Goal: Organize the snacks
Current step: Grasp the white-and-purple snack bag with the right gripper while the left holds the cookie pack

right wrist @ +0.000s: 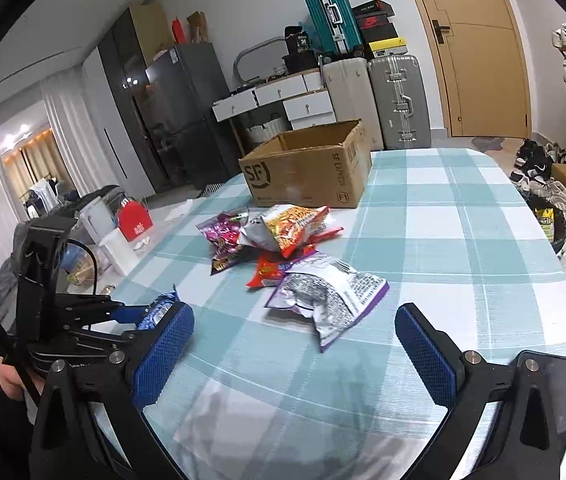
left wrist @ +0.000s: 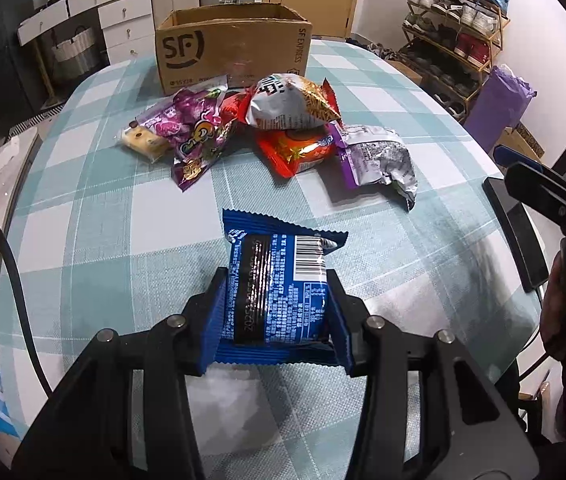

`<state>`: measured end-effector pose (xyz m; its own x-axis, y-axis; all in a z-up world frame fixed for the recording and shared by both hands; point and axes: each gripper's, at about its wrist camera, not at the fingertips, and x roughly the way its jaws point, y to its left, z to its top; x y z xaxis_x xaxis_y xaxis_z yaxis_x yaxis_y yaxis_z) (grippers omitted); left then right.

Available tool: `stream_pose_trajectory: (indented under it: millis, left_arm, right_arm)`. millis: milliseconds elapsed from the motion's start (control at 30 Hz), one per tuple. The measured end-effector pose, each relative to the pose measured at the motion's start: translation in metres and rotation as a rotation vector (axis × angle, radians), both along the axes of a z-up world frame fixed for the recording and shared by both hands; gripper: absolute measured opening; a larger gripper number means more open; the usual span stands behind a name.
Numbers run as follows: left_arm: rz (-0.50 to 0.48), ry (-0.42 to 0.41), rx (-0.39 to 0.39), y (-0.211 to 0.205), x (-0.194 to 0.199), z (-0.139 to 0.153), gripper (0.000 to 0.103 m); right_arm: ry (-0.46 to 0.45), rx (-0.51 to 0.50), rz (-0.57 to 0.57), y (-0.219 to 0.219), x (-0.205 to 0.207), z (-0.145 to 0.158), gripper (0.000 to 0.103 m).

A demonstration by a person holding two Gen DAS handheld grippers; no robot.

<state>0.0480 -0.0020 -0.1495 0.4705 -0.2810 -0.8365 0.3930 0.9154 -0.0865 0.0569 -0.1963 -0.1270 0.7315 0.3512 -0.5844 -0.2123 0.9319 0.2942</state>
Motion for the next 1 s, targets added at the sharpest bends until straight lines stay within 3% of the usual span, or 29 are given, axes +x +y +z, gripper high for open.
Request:
stream_pose_trajectory:
  millis: [267, 500, 633, 833, 867, 967, 1000]
  left_arm:
    - [0.014, 0.025, -0.008, 0.009, 0.001, -0.008, 0.043]
    - [0.045, 0.031, -0.026, 0.019, 0.002, -0.010, 0.043]
    - [0.047, 0.036, -0.018, 0.022, -0.001, -0.013, 0.043]
    - [0.067, 0.042, -0.014, 0.029, 0.000, -0.017, 0.043]
    - [0.071, 0.044, -0.014, 0.031, 0.001, -0.017, 0.043]
    - [0.080, 0.044, -0.014, 0.033, 0.001, -0.015, 0.043]
    - [0.083, 0.041, -0.017, 0.034, 0.001, -0.014, 0.043]
  right_arm:
    - [0.045, -0.099, 0.083, -0.004, 0.024, -0.003, 0.103]
    - [0.114, -0.188, 0.178, 0.009, 0.066, -0.028, 0.103]
    - [0.117, -0.322, 0.211, 0.027, 0.085, -0.044, 0.103]
    - [0.150, -0.366, 0.257, 0.038, 0.109, -0.061, 0.103]
    - [0.154, -0.366, 0.260, 0.039, 0.111, -0.062, 0.102]
    - [0.158, -0.360, 0.280, 0.042, 0.119, -0.067, 0.083]
    - [0.163, -0.356, 0.280, 0.042, 0.122, -0.068, 0.083]
